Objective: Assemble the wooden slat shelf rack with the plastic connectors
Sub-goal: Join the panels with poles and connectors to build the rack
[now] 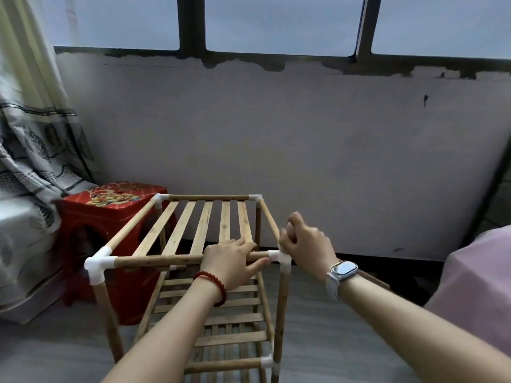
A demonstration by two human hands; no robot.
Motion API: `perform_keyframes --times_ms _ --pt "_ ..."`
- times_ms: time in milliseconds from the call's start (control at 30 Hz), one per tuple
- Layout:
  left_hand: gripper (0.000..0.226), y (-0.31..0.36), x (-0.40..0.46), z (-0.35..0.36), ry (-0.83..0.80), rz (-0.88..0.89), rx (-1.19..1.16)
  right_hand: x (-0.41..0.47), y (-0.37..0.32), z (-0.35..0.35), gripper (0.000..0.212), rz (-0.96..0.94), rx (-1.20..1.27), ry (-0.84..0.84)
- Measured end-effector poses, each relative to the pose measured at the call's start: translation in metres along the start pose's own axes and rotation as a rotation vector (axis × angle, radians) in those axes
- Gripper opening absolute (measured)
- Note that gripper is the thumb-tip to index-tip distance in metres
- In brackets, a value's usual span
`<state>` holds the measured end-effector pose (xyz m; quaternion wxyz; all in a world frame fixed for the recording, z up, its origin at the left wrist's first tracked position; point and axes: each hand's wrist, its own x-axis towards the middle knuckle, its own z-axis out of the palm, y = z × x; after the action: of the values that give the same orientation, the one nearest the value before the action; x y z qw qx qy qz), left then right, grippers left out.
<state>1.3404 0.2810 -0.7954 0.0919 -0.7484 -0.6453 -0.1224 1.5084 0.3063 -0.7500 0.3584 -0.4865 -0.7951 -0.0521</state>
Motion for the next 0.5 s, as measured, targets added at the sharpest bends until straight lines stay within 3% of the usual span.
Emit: perform_keyframes --times_ms 33,67,133,233,267,300,367,400,433,500 --pt "0.059 0.001 -0.002 0.001 -0.003 0.002 -0.004 -0.01 0.0 0.003 0.014 -0.054 -0.114 -0.234" --pt "0.058 0.002 -0.002 0.001 0.004 0.005 -0.01 -0.006 0.002 -0.002 0.014 -0.124 -0.193 -0.363" --pt "0.057 0.002 0.0 -0.001 0.012 0.013 -0.016 0.024 -0.001 -0.023 0.018 -0.137 -0.196 -0.291" --pt "0.057 -0.001 -0.001 -0.002 0.019 0.006 -0.018 0.043 -0.005 -0.035 0.02 0.023 0.238 0.146" --pt "0.057 -0.001 -0.001 -0.001 0.021 0.009 -0.016 0.031 -0.003 -0.025 0.023 0.026 0.258 0.201" --pt "0.056 -0.001 -0.001 -0.001 0.023 0.013 -0.014 0.014 -0.002 -0.01 0.025 0.027 0.214 0.127" --pt "0.056 0.001 -0.002 0.001 0.023 0.02 -0.012 -0.009 0.003 0.006 0.021 0.018 0.064 -0.223" --pt "0.055 0.001 -0.002 0.0 0.024 0.025 -0.008 -0.003 0.006 0.002 0.019 -0.007 0.001 -0.3" --pt "0.056 0.0 0.0 -0.001 0.023 0.023 -0.01 0.011 0.009 -0.004 0.02 0.001 -0.032 -0.287" --pt "0.057 -0.003 0.002 -0.002 0.014 0.013 -0.01 0.031 0.009 -0.022 0.019 0.087 0.117 -0.045"
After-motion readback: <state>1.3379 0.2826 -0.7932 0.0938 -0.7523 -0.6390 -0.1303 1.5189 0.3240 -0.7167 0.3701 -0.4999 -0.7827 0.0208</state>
